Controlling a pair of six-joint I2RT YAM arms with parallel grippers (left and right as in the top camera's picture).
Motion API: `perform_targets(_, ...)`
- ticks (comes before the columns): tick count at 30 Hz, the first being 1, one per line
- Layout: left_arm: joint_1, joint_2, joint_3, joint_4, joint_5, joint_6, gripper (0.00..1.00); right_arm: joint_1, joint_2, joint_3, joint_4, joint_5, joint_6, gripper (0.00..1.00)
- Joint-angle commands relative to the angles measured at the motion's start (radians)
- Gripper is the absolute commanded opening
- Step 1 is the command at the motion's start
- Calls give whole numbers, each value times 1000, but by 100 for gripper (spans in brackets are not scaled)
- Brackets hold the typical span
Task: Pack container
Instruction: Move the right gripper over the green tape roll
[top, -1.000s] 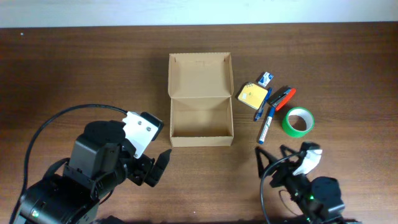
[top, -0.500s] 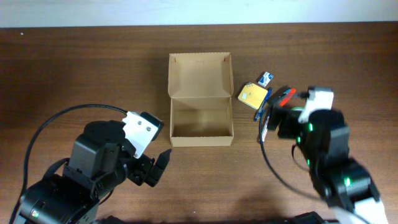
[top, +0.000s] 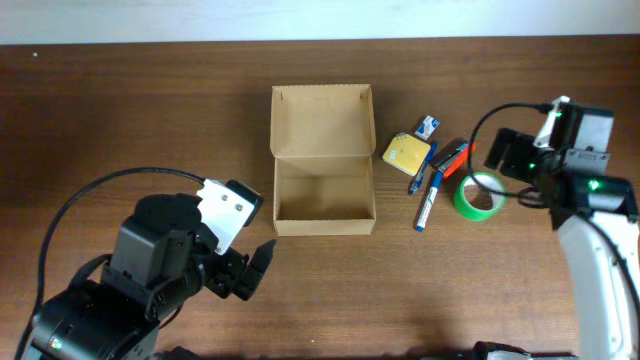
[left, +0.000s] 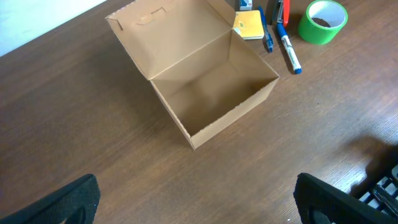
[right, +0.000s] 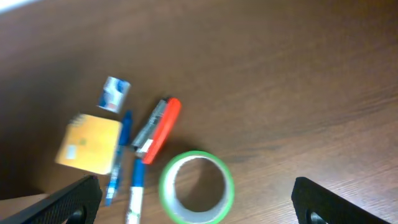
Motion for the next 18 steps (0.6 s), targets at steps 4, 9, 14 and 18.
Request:
perform_targets(4,3,-2,13,3,14,20,100,-49,95,24,1,-53,-77,99)
perform_targets(9,3,-2,13,3,14,20,100,-49,155,24,7,-53,-77,99)
perform_targets(14,3,-2,13,3,14,20,100,-48,228,24,5,-53,-78,99)
perform_targets(18,3,-2,13,7,13,20,100,-48,275,24,-4,-55,-104,96)
